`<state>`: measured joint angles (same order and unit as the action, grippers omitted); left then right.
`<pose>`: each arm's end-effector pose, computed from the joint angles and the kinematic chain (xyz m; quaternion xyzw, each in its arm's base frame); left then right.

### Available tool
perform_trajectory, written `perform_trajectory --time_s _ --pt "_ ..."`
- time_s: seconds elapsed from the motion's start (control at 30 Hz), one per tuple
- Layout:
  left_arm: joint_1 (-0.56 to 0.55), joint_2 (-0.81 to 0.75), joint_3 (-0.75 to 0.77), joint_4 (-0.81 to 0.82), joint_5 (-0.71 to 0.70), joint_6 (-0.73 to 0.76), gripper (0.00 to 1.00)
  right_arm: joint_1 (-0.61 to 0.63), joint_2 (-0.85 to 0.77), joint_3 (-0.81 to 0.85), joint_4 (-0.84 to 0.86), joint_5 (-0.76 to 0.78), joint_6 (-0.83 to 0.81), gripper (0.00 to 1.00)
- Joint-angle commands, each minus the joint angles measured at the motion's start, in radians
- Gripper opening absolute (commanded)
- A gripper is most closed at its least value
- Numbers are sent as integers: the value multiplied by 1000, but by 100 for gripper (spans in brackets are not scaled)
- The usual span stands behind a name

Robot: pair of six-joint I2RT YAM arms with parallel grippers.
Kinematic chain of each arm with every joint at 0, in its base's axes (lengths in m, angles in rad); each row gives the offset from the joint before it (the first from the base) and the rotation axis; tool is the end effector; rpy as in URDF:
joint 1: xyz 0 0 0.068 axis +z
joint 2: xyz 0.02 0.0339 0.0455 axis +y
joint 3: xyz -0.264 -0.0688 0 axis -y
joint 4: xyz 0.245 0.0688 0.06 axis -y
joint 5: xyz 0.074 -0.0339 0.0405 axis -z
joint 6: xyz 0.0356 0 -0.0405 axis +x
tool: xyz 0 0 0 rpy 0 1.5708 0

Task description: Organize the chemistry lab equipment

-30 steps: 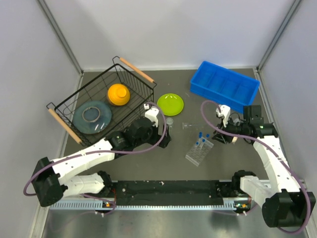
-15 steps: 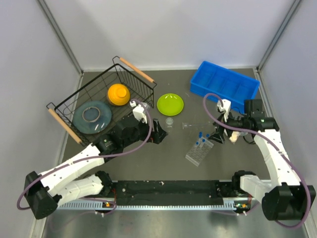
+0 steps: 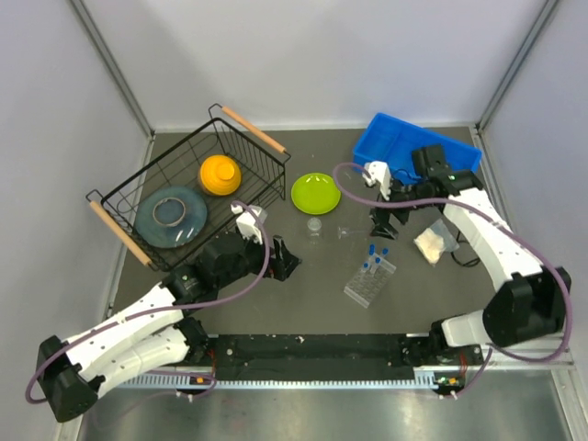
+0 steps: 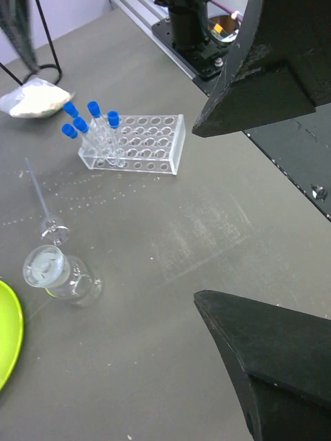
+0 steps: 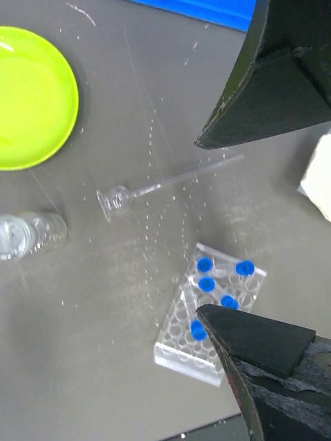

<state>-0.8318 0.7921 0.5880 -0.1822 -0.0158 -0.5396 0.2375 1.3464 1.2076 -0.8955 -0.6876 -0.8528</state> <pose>0.1272 -0.1387 0.2692 0.1164 0.8215 -0.3484 0.4362 0.2514 0.0841 0.3092 -0.5471 0.7299 0.2342 0.3362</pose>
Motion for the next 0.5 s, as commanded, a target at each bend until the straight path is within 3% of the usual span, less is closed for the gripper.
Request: perform_trajectory --time_s 0.0,0.27,0.47 --pt "5 -27 -45 36 11 24 99 22 88 138 -10 92 9 96" --pt "2 -30 -134 128 212 111 95 83 242 262 -20 143 17 96" --pt "-21 30 -155 210 249 130 96 85 312 291 -29 134 38 96"
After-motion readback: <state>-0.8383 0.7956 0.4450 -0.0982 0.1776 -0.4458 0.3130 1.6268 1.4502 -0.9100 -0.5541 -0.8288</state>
